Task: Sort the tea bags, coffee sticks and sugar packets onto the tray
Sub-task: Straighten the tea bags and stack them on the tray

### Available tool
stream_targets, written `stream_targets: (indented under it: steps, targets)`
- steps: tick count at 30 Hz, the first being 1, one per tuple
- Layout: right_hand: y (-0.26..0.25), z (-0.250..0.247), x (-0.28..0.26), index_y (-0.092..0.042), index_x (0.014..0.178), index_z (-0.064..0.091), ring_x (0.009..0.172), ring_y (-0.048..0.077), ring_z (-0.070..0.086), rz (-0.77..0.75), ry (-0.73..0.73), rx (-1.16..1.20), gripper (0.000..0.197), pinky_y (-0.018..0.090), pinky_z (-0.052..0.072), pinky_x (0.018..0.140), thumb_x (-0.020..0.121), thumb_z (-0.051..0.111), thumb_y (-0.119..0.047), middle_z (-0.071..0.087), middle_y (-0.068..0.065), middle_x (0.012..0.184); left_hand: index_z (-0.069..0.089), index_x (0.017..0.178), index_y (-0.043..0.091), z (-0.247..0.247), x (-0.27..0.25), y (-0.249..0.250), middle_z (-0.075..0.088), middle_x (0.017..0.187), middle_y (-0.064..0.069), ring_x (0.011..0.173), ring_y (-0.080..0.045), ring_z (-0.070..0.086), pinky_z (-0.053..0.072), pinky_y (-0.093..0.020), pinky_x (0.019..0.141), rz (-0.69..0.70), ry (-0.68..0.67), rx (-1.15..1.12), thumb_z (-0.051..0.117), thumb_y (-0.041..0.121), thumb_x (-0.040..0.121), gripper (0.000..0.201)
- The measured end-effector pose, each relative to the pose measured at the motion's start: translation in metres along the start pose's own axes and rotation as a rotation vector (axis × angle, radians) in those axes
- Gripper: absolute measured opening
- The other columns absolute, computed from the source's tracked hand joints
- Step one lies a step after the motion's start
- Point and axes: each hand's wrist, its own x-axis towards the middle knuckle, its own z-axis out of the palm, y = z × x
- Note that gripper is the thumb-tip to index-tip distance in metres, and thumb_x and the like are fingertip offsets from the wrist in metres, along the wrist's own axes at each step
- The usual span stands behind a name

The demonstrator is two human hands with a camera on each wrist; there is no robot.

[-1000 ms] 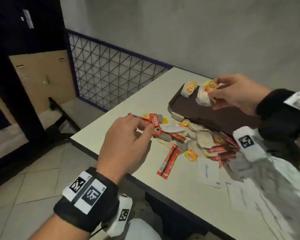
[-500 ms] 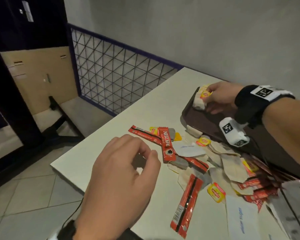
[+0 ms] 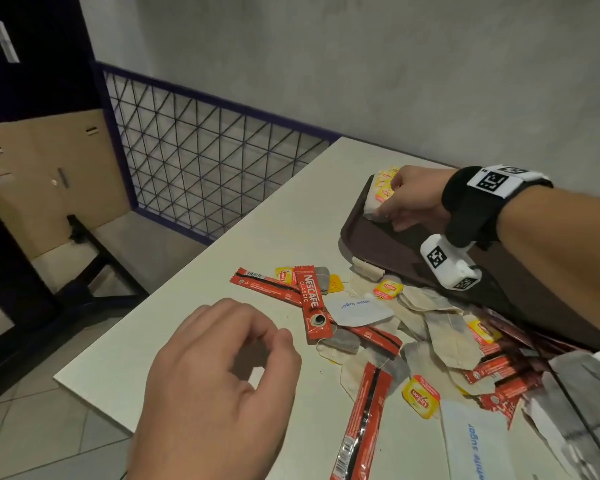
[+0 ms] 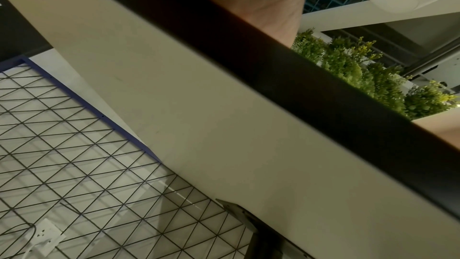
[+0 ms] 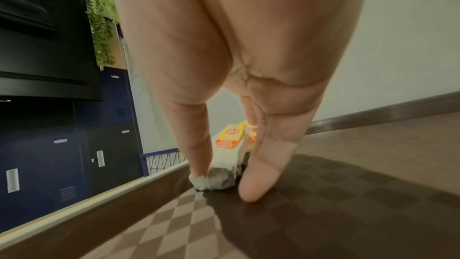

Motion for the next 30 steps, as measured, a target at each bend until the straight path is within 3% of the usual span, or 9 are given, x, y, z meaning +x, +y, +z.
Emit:
stream_targets:
  steps: [3, 8, 10, 15, 19, 22, 25, 28, 30]
  targets:
    - [-0.001, 0.002, -0.002, -0.006, 0.093, 0.052, 0.091, 0.039, 0.075, -0.017, 0.016, -0.007, 0.032, 0.05, 0.061, 0.089, 0.082, 0.082, -0.003, 0.071, 0.026, 0.1, 0.053, 0.064, 0.03, 0.0, 0.001, 0.0, 0.056, 0.071, 0.013, 0.075, -0.002, 0.054, 0.04, -0.013, 0.065, 0.01, 0.008, 0.007, 0.056, 0.038, 0.079, 0.018]
    - [-0.001, 0.003, 0.004, 0.008, 0.101, 0.059, 0.094, 0.038, 0.075, -0.021, 0.03, -0.042, 0.035, 0.052, 0.06, 0.09, 0.078, 0.084, -0.002, 0.073, 0.027, 0.101, 0.052, 0.063, 0.029, 0.001, 0.002, 0.0, 0.054, 0.066, 0.013, 0.071, -0.003, 0.052, 0.039, -0.012, 0.064, 0.043, 0.042, 0.009, 0.056, 0.036, 0.079, 0.018]
    - [-0.001, 0.002, 0.007, 0.006, 0.109, 0.061, 0.094, 0.037, 0.075, -0.027, 0.02, -0.02, 0.036, 0.05, 0.061, 0.09, 0.08, 0.081, 0.001, 0.073, 0.025, 0.101, 0.052, 0.063, 0.029, 0.0, 0.002, 0.0, 0.053, 0.065, 0.014, 0.071, -0.003, 0.052, 0.038, -0.011, 0.064, 0.043, 0.048, 0.009, 0.057, 0.036, 0.079, 0.018]
    - [0.0, 0.001, 0.009, 0.003, 0.1, 0.065, 0.098, 0.037, 0.074, -0.052, 0.012, -0.013, 0.026, 0.048, 0.061, 0.088, 0.079, 0.082, 0.002, 0.073, 0.027, 0.108, 0.054, 0.063, 0.027, -0.001, 0.002, 0.001, 0.053, 0.064, 0.015, 0.072, -0.001, 0.052, 0.038, -0.008, 0.064, 0.023, 0.051, 0.003, 0.056, 0.036, 0.079, 0.019]
    - [-0.006, 0.0, 0.006, 0.002, 0.107, 0.061, 0.078, 0.028, 0.077, 0.004, -0.016, 0.018, 0.033, 0.036, 0.062, 0.071, 0.083, 0.082, -0.007, 0.075, 0.02, 0.098, 0.053, 0.061, 0.025, -0.001, 0.002, 0.0, 0.053, 0.063, 0.014, 0.071, 0.001, 0.053, 0.037, -0.006, 0.064, -0.007, 0.064, -0.009, 0.056, 0.035, 0.078, 0.02]
    - [-0.015, -0.009, -0.003, 0.011, 0.116, 0.056, 0.087, 0.035, 0.076, 0.055, -0.057, 0.021, 0.044, 0.038, 0.063, 0.078, 0.09, 0.077, -0.018, 0.073, 0.028, 0.104, 0.055, 0.061, 0.025, -0.001, 0.001, 0.0, 0.056, 0.071, 0.009, 0.07, 0.0, 0.053, 0.037, -0.008, 0.062, -0.046, 0.05, -0.014, 0.055, 0.037, 0.079, 0.021]
    - [-0.022, -0.025, -0.025, 0.012, 0.125, 0.052, 0.092, 0.041, 0.075, 0.053, -0.052, -0.061, 0.056, 0.05, 0.059, 0.094, 0.091, 0.077, -0.025, 0.072, 0.031, 0.104, 0.057, 0.062, 0.025, -0.002, 0.0, 0.0, 0.06, 0.079, 0.01, 0.072, -0.004, 0.056, 0.041, -0.015, 0.062, -0.078, 0.02, -0.02, 0.055, 0.04, 0.079, 0.023]
    - [-0.025, -0.038, -0.06, 0.003, 0.117, 0.06, 0.089, 0.035, 0.076, -0.074, -0.031, -0.155, 0.038, 0.047, 0.061, 0.088, 0.094, 0.074, -0.023, 0.074, 0.023, 0.102, 0.059, 0.061, 0.025, -0.002, -0.001, 0.002, 0.062, 0.077, 0.011, 0.071, -0.013, 0.057, 0.043, -0.029, 0.059, -0.13, 0.015, -0.024, 0.066, 0.033, 0.085, 0.026]
    - [-0.023, -0.04, -0.09, -0.003, 0.108, 0.068, 0.082, 0.029, 0.076, -0.15, -0.106, -0.229, 0.024, 0.041, 0.064, 0.079, 0.094, 0.073, -0.022, 0.076, 0.017, 0.098, 0.06, 0.061, 0.024, -0.002, 0.0, 0.004, 0.063, 0.074, 0.012, 0.07, -0.016, 0.056, 0.043, -0.031, 0.061, -0.155, 0.014, -0.033, 0.071, 0.023, 0.084, 0.026]
